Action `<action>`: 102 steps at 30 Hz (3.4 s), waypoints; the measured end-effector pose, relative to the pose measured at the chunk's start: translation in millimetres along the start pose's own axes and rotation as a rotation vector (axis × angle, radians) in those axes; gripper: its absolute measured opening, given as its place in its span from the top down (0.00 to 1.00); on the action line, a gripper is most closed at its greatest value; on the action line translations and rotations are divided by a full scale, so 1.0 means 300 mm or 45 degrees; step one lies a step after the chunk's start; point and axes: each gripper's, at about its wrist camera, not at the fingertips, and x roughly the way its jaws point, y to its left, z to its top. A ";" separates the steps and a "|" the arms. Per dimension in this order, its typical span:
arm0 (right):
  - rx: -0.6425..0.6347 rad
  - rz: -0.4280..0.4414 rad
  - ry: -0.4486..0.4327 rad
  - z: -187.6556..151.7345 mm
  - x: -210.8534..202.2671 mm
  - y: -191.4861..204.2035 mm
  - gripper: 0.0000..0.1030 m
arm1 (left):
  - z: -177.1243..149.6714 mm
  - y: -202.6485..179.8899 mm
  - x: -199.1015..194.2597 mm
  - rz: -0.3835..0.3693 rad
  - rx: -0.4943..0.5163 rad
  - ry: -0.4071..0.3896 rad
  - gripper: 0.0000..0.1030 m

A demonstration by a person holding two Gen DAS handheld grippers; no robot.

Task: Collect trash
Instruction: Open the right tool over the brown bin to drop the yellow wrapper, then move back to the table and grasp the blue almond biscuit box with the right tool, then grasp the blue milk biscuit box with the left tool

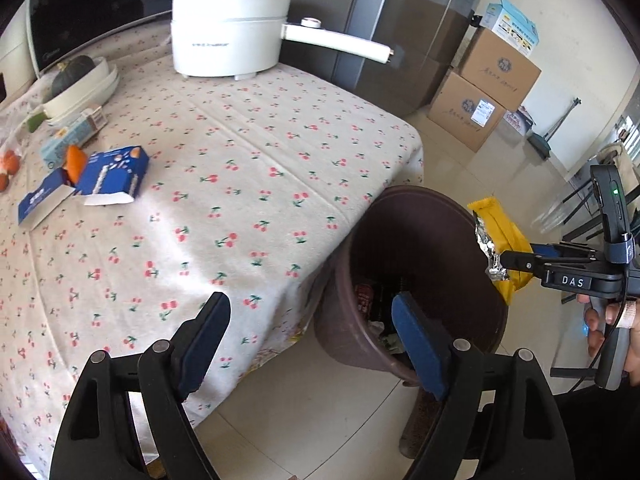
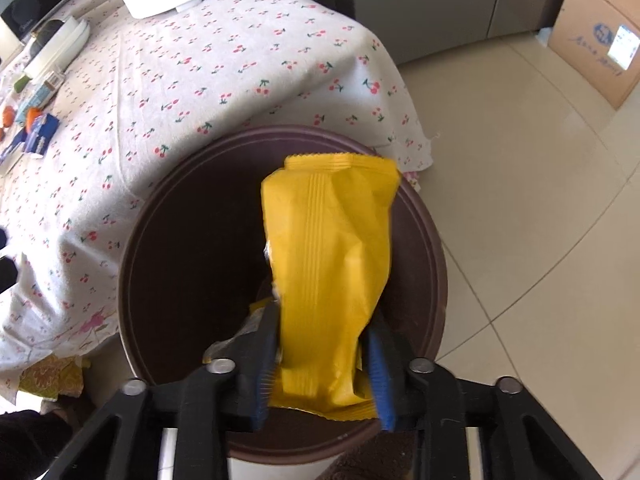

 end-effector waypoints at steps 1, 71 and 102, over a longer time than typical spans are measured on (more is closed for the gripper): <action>0.000 -0.007 -0.008 0.009 -0.003 0.013 0.49 | -0.004 0.023 -0.010 0.010 -0.014 0.001 0.17; -0.682 0.170 -0.005 0.354 0.219 1.058 0.34 | 0.032 0.938 -0.178 0.426 -0.644 0.027 0.11; -0.439 0.297 0.078 0.367 0.222 0.721 0.34 | 0.302 1.047 0.192 0.359 -0.005 0.189 0.45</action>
